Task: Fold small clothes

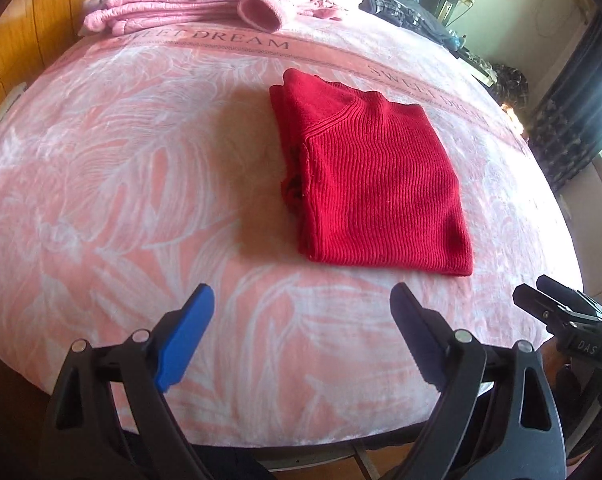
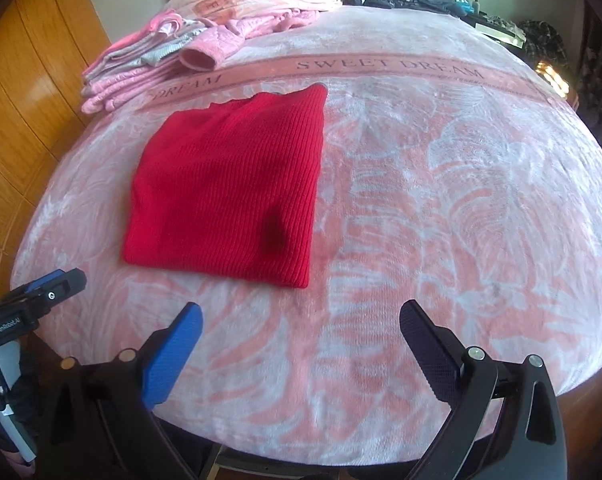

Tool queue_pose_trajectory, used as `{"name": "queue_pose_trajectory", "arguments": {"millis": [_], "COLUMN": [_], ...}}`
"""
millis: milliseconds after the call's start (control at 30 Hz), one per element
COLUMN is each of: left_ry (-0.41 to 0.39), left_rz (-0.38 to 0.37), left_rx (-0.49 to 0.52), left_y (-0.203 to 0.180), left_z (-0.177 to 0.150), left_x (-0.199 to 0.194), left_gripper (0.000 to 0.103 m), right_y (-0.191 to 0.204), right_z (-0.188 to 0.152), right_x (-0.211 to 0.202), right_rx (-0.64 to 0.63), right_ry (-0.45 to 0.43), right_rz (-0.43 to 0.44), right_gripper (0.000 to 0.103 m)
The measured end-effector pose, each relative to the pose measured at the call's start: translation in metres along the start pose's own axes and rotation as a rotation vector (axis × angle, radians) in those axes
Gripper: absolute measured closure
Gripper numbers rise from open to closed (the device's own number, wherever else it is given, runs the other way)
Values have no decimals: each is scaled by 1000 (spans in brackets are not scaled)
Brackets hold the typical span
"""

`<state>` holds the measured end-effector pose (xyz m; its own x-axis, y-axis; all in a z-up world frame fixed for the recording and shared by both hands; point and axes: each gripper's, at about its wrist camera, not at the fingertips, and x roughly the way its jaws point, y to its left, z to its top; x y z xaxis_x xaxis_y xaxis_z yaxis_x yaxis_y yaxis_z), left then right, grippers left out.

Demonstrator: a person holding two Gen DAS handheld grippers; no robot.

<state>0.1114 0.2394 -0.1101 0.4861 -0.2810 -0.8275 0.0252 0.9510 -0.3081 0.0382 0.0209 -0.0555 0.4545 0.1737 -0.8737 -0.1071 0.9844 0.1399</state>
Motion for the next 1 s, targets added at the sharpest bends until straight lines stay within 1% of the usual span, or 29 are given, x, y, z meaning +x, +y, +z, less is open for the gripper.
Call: {"name": "queue_pose_trajectory", "arguments": {"millis": [100, 200, 400, 633, 767, 1000], "left_ry": [-3, -7, -28, -31, -24, -21], "left_rz": [5, 31, 56, 80, 78, 88], "left_rx": [-4, -1, -2, 16, 10, 27], "left_y": [0, 2, 10, 13, 16, 15], "left_z": [-7, -11, -18, -26, -30, -31], "left_x": [-8, -15, -33, -45, -50, -52], "left_gripper": [14, 14, 14, 14, 14, 14], "right_y": [10, 21, 33, 37, 36, 34], "right_z": [-5, -9, -13, -12, -11, -11], "right_x": [-8, -16, -29, -41, -42, -40], "right_rx": [-24, -50, -37, -40, -43, -47], "right_ry": [-13, -29, -48, -78, -85, -83], "right_rz": [-6, -36, -49, -94, -103, -103], "right_gripper": [4, 4, 4, 4, 4, 4]}}
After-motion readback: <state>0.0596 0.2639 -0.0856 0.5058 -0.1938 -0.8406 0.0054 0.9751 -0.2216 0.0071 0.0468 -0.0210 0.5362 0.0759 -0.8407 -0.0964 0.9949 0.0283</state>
